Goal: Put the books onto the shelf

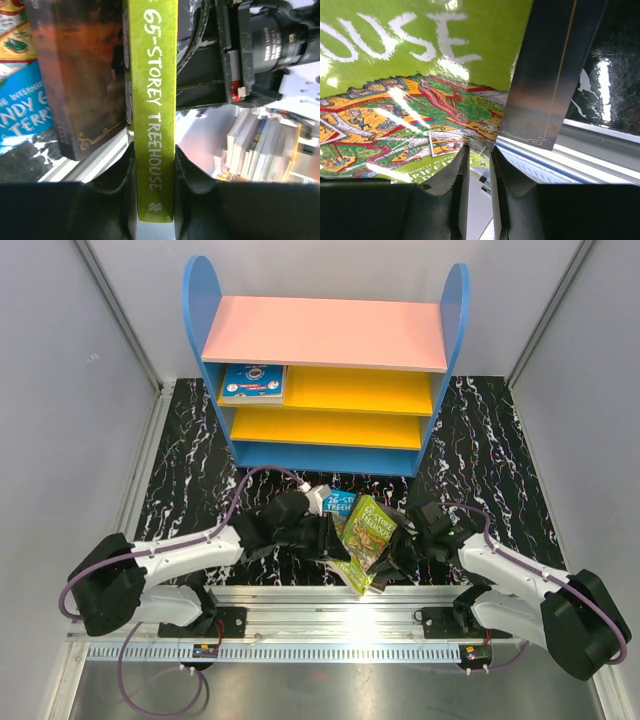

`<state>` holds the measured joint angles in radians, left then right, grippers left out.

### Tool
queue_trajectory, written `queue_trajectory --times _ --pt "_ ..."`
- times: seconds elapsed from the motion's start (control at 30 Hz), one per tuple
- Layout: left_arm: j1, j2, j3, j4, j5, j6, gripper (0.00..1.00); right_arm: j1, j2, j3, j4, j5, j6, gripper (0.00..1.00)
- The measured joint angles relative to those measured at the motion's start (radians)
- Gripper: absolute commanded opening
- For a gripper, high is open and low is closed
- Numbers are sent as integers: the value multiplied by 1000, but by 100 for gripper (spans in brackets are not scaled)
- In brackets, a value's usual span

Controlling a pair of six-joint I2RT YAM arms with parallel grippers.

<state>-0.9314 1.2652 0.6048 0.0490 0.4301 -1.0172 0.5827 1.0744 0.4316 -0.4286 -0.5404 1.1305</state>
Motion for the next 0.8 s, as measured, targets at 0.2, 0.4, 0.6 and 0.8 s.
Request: queue_trajectory --times 0.2,0.4,0.6,0.8 --pt "-119 4 286 -460 -251 154 0 6 -11 93 -127 48 -14 69" --pt "-205 11 495 -785 -509 240 0 5 -63 372 -329 150 -31 74" --pt "-311 103 636 -1033 -736 284 0 5 -82 531 -438 175 -31 74" --pt "-508 282 807 -1188 -919 277 0 6 -3 526 -438 161 -18 71"
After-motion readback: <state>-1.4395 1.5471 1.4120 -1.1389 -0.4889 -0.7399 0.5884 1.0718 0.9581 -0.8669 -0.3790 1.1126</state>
